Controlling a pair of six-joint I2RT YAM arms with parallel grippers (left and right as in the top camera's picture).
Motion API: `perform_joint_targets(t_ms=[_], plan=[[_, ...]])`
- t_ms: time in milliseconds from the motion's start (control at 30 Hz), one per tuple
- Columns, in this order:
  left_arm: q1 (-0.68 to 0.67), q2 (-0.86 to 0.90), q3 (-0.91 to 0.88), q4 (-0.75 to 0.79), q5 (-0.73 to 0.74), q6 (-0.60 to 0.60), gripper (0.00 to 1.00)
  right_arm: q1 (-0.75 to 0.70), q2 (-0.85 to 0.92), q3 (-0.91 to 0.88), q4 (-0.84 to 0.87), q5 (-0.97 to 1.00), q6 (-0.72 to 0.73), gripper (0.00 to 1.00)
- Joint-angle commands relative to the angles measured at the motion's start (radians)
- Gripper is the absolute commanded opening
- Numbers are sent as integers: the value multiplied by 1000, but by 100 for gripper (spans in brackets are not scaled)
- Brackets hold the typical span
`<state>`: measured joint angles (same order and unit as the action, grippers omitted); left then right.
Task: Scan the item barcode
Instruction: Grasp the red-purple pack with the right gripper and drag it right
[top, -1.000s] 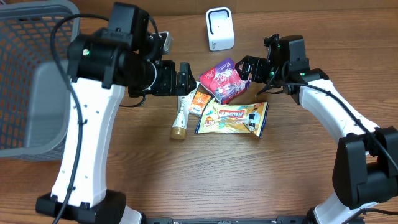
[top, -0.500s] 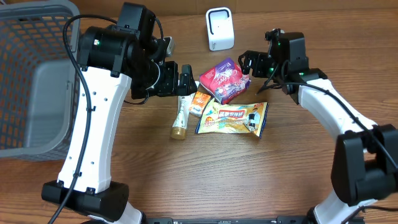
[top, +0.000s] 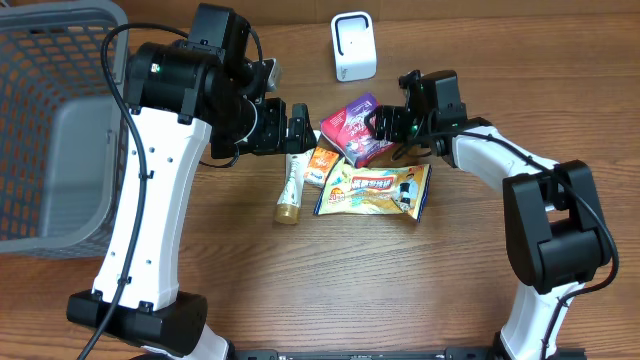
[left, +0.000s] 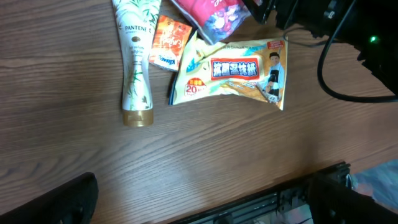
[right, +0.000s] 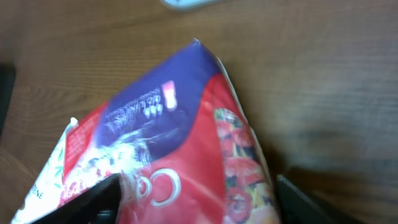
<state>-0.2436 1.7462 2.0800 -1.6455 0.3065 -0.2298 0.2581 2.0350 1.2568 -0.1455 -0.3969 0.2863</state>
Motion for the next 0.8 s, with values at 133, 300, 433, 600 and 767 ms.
perform_joint_targets(t_ms=[133,300,433,600,767], plan=[[-6,0,-4,-7,-52,13,100,7,-39,21,-173,-167,-7,66],[-6,0,-4,-7,-56,13,100,10,-168,22,-336,-141,-33,64],[-6,0,-4,-5,-56,13,100,10,-278,22,-396,-77,-32,74],[-6,0,-4,0,-55,13,100,10,-322,22,-340,67,-33,87],[-6,0,-4,0,-55,13,100,10,-268,18,-259,154,-33,87]])
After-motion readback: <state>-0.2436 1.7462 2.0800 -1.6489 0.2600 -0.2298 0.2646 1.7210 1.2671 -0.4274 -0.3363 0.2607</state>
